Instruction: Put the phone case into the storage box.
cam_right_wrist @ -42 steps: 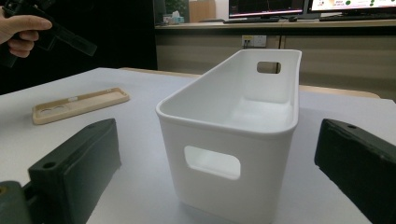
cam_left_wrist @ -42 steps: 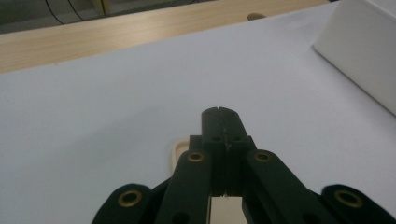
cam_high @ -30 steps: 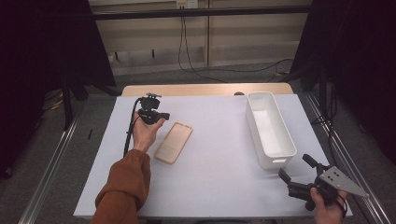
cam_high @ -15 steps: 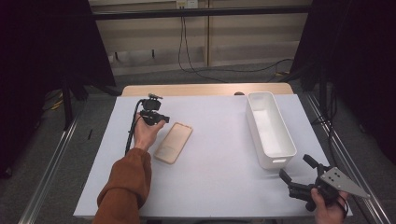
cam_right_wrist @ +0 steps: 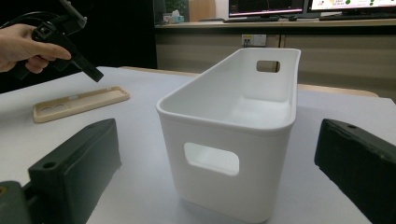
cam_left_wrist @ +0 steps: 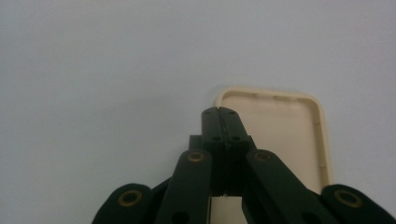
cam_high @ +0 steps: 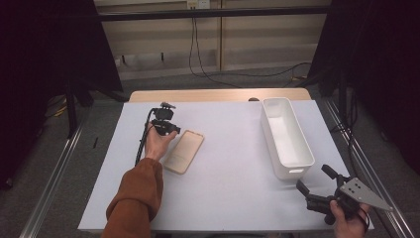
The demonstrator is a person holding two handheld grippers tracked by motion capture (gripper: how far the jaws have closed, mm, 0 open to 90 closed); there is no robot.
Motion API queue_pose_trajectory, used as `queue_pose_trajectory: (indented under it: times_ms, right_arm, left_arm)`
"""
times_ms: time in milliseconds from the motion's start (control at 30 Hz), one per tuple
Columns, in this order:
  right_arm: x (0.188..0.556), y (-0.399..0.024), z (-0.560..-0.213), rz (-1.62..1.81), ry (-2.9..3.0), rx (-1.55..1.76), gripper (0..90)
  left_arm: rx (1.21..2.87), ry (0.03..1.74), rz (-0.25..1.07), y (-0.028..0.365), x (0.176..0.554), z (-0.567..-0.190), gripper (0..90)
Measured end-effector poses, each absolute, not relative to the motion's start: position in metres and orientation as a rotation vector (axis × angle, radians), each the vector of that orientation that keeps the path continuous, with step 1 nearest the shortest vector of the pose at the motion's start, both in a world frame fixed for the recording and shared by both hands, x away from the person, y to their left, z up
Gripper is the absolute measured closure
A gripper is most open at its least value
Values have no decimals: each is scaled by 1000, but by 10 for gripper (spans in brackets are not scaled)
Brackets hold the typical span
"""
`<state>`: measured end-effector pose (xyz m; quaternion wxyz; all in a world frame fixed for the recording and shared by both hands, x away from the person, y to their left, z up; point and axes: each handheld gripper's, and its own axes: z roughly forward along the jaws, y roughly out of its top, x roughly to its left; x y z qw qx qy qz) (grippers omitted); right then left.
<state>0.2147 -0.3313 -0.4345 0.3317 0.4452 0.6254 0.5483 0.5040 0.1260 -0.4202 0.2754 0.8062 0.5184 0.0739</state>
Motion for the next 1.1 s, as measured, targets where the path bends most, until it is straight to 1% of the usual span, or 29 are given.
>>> queue_pose_trajectory:
  times_ms: [433,500,700,1100]
  right_arm:
    - [214,-331,-434,1432,1632,1165,0]
    - [214,-332,-435,1430,1631,1166,0]
    - [213,-332,-435,1429,1631,1170,0]
    - [212,-333,-435,1428,1632,1176,0]
  left_arm:
    - [2182,1422,180,119,507,-433,900]
    - [2186,1442,205,119,507,-432,900]
    - [2168,1473,195,126,510,-436,900]
    - [2164,1461,191,122,511,-441,900]
